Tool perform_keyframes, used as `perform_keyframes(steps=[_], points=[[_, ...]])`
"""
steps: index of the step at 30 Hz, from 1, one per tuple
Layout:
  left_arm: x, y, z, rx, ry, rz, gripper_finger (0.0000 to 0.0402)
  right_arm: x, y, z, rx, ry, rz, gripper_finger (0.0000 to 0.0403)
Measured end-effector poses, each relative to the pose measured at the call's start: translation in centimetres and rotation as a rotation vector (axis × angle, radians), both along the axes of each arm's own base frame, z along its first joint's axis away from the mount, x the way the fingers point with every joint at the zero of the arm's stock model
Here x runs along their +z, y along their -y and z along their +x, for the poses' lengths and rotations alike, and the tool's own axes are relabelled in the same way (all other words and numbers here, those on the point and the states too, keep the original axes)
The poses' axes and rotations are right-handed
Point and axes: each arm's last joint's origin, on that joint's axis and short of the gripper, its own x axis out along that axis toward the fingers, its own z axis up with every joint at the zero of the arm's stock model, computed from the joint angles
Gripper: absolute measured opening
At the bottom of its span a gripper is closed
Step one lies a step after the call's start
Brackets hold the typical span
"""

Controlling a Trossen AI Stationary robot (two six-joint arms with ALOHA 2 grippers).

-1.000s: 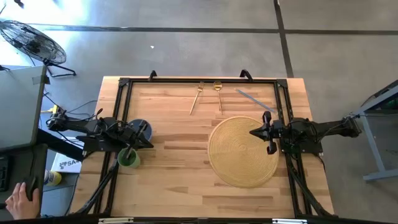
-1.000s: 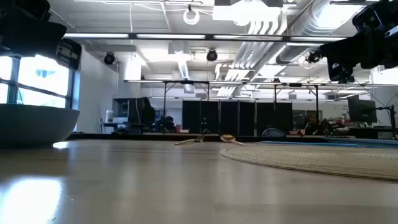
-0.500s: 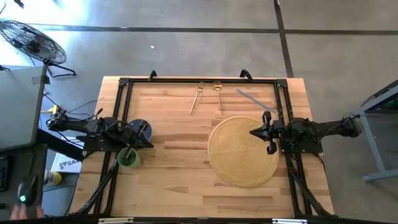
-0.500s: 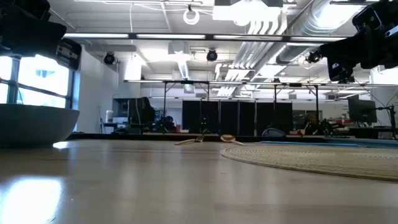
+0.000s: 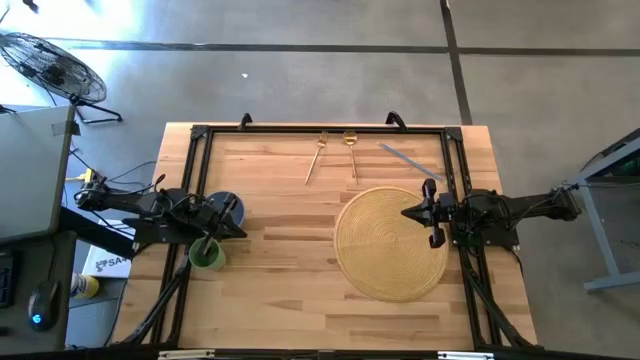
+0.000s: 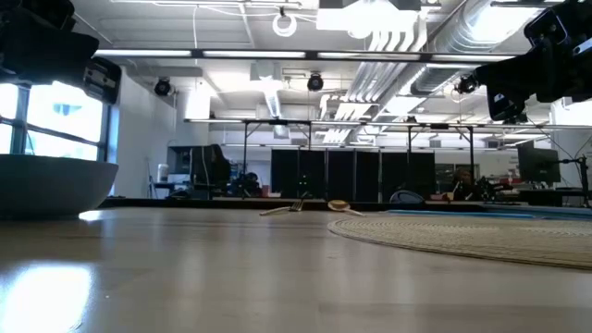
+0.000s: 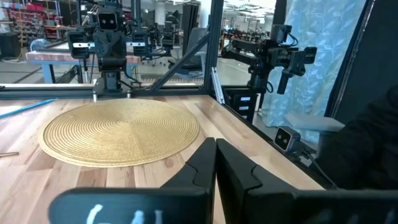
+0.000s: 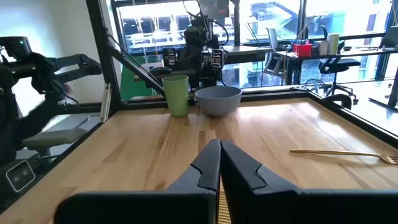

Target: Pick & Place Utensil

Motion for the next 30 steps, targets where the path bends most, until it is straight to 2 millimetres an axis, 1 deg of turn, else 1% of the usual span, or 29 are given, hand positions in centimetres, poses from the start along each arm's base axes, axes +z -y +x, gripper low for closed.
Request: perform_keyframes(steps=[13, 16, 25, 27, 30], points=[[0.0, 0.0, 0.0, 0.0, 0.0, 0.0, 0.001, 0.0, 0.0, 0.0, 0.0, 0.0, 0.0, 0.0005], [0.28, -0.14, 0.02, 0.052, 0.039, 0.06, 0.001, -0.01, 0.0, 0.0, 0.0, -0.001, 0.0, 0.0002], [0.42, -0.21, 0.02, 0.075, 0.053, 0.074, 0.001, 0.0, 0.0, 0.0, 0.0, 0.0, 0.0, 0.0005], [0.6, -0.31, 0.04, 0.113, 0.073, 0.088, 0.001, -0.01, 0.0, 0.0, 0.0, -0.001, 0.0, 0.0004], [0.9, -0.68, 0.09, 0.242, 0.094, 0.07, 0.001, -0.01, 0.0, 0.0, 0.0, -0.001, 0.0, 0.0001]])
